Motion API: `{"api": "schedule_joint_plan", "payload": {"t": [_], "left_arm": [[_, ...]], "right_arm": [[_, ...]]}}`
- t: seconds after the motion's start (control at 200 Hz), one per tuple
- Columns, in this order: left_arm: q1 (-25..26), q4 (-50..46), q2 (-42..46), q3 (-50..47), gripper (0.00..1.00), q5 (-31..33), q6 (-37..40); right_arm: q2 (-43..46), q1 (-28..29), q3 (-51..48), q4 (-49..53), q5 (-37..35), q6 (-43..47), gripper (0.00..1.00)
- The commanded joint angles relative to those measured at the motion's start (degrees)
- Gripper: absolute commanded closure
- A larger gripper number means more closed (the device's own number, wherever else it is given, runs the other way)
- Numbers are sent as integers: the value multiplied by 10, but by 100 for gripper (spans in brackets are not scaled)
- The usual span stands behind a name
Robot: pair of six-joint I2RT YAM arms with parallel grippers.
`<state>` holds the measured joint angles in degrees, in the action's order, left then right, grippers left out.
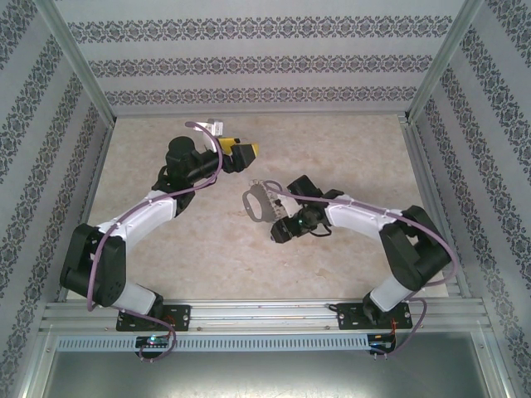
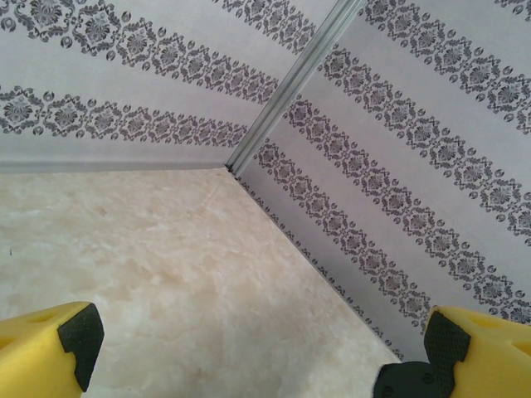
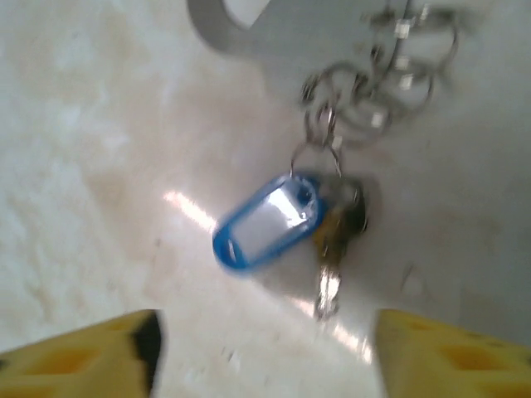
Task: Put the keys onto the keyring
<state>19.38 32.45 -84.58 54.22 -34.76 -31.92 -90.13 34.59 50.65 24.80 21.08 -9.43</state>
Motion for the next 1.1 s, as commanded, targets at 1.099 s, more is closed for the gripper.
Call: {"api": "schedule_joint_plan", "payload": {"t": [1.099], "left_arm": [[-84, 113, 229, -360, 0, 529, 349]], "right_arm": [[155, -255, -132, -394, -419, -5, 2]]}}
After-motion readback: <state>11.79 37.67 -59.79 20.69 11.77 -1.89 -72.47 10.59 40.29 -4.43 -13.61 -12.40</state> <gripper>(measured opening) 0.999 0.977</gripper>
